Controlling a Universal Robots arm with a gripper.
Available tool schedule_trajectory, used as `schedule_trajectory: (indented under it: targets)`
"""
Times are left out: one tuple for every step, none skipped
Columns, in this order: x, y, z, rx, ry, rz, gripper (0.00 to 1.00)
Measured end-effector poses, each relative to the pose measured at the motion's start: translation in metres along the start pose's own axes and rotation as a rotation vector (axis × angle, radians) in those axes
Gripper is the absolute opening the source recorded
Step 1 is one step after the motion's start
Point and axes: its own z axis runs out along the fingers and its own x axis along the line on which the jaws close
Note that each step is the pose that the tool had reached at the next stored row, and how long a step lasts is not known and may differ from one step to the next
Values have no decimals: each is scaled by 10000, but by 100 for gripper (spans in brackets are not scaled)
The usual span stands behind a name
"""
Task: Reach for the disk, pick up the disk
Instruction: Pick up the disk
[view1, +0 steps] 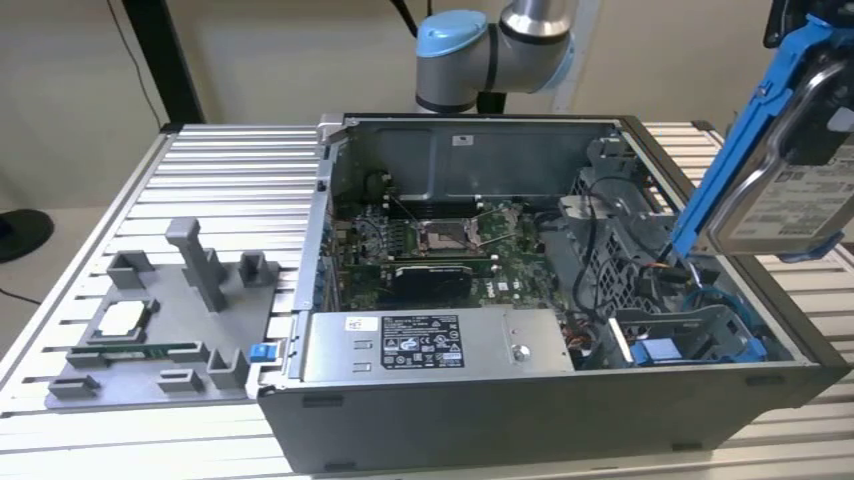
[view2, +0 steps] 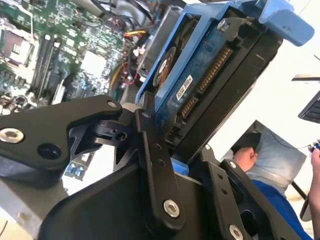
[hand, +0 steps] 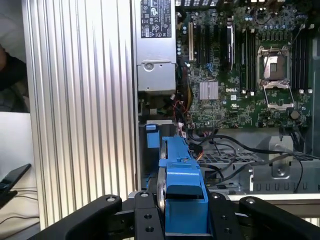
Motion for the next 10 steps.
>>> schedule_trajectory:
  targets:
    - [39, 1, 3, 0, 1, 0, 0]
    - [71, 1, 7, 0, 1, 0, 0]
    - [102, 3, 12, 0, 0, 0, 0]
    - [131, 5, 16, 0, 1, 1, 0]
    - [159, 8, 20, 0, 1, 1, 0]
    - [183, 10, 24, 0, 1, 1, 0]
    - [204, 13, 28, 0, 0, 1, 0]
    - [216, 15, 31, 0, 0, 1, 0]
    - [222, 16, 32, 0, 1, 0, 0]
    - [224, 16, 32, 0, 0, 0, 0]
